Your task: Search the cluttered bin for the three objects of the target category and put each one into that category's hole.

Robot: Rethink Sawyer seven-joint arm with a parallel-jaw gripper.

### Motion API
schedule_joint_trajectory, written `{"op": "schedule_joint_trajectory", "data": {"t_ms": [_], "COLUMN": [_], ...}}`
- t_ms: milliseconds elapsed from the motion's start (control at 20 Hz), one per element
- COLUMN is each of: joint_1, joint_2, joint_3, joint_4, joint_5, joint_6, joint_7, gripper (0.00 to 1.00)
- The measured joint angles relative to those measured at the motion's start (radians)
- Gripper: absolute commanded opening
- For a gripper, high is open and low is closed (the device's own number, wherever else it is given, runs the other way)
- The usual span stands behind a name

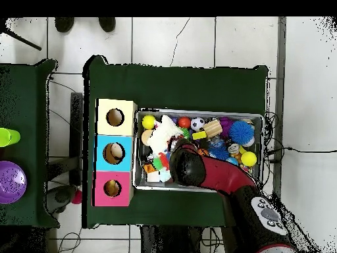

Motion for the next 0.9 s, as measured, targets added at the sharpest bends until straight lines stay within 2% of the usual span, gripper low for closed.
{"op": "schedule_joint_trajectory", "data": {"t_ms": [250,300,900], "joint_1": [0.004,0.005,0.004], "joint_2": [0.000,0.000,-0.002], "joint_3": [0.000,0.000,0.004], "joint_4": [-0.013,-0.016,-0.044], "joint_5": [-0.009,-0.009,-0.009], "joint_6": [-0.003,-0.003,-0.003], "joint_7": [0.000,0.000,0.000], "gripper": [1.00,0.00,0.00]}}
